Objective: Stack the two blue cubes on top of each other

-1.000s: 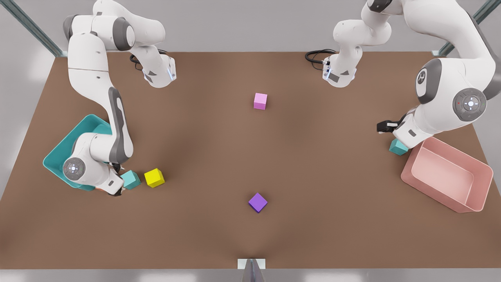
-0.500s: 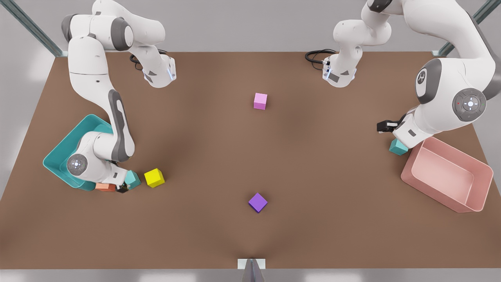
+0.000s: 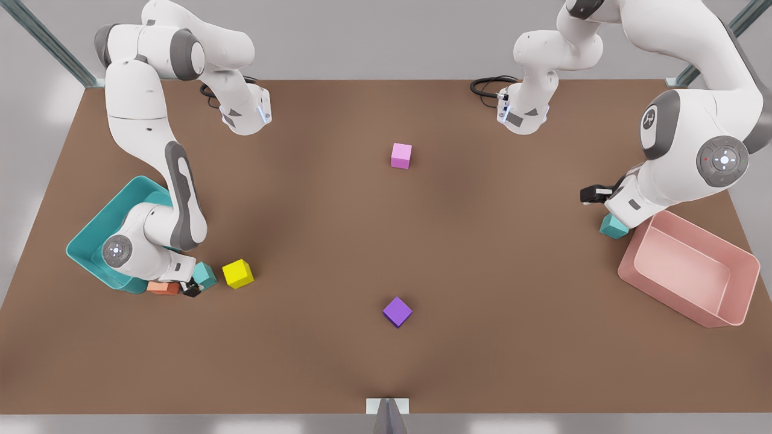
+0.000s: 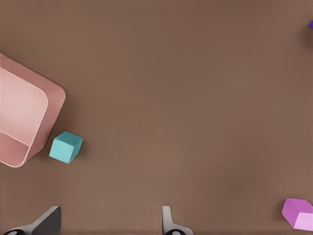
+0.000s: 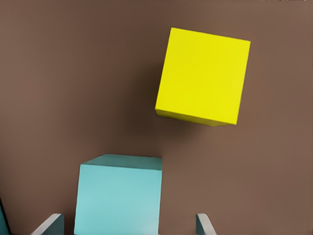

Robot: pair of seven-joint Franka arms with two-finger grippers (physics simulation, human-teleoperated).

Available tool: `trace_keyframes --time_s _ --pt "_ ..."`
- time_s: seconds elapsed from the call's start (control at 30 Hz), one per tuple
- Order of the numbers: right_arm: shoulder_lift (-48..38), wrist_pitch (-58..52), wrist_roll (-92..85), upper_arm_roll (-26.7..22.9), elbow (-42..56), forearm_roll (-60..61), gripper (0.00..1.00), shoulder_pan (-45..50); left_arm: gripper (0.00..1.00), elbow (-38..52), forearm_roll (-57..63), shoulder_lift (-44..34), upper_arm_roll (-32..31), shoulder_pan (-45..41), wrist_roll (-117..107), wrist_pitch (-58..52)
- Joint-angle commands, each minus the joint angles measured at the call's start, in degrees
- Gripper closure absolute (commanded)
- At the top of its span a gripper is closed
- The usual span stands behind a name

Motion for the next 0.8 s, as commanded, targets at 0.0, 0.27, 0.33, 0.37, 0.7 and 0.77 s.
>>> trace_keyframes --time_s 0.0,0.27,0.33,0.37,0.7,0.77 --pt "0.12 0.52 -5.79 -0.01 0.02 0.49 0.0 0.01 0.0 0.02 0.12 -0.06 0.05 0.03 -0.04 0.04" --pt "1.0 0.88 -5.7 -0.01 -0.16 0.58 0.0 0.01 0.0 -0.06 0.65 0.2 -1.97 0.12 -0.31 -0.05" --pt "1.0 0.88 -5.7 -0.01 -0.16 0.58 0.0 0.01 0.0 -0.15 0.65 0.29 -1.88 0.12 -0.39 -1.28" --pt "1.0 0.88 -5.7 -0.01 -0.16 0.58 0.0 0.01 0.0 -0.15 0.65 0.29 -1.88 0.12 -0.39 -1.28" --pt "1.61 1.31 -5.7 -0.01 -0.51 0.67 0.0 -0.07 0.0 -0.06 0.74 0.29 -1.97 -0.06 -0.39 -1.98" --pt "2.05 1.4 -5.7 -0.09 -0.6 1.19 0.0 -0.07 0.0 -0.06 0.74 0.29 -1.88 -0.06 -0.39 -1.98"
